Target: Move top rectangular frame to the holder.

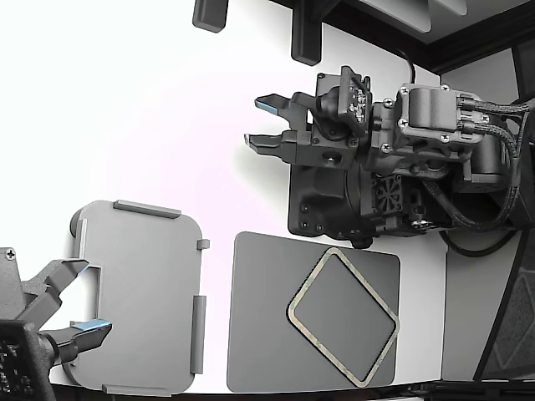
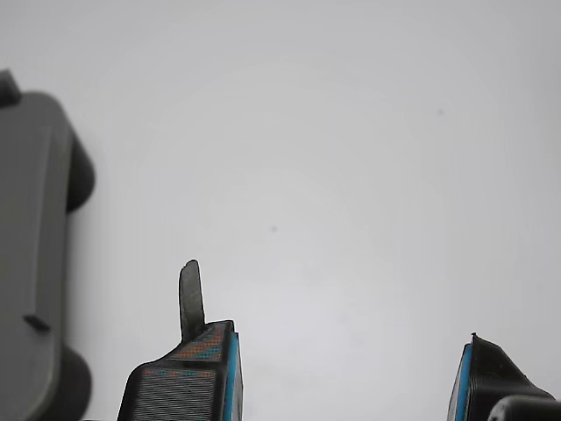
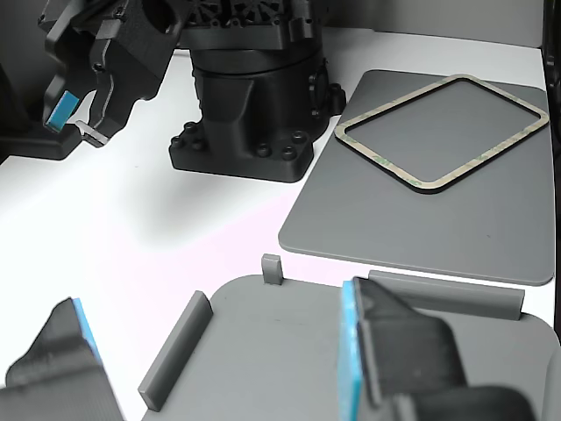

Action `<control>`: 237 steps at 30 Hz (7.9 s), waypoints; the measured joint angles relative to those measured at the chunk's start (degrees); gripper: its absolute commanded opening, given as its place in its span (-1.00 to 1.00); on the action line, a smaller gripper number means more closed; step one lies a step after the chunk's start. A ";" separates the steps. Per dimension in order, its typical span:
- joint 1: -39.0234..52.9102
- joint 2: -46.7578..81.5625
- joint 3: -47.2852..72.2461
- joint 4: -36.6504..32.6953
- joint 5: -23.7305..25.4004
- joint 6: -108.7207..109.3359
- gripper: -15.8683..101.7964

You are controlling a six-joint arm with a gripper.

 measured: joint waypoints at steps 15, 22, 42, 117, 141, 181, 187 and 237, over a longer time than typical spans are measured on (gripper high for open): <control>0.00 -2.37 -4.04 -0.26 -1.14 -1.14 0.95; 0.62 -8.88 -9.67 -2.11 -3.69 -3.78 0.97; 33.75 -33.84 -33.22 15.29 7.12 4.13 0.97; 72.77 -46.76 -16.35 18.54 0.97 25.40 0.78; 72.77 -53.79 -19.25 18.81 0.53 23.64 0.57; 70.58 -54.49 -18.54 17.84 0.88 24.08 0.26; 70.58 -54.76 -18.72 17.84 0.70 23.82 0.24; 59.50 -68.38 -61.61 38.41 6.77 29.36 -0.90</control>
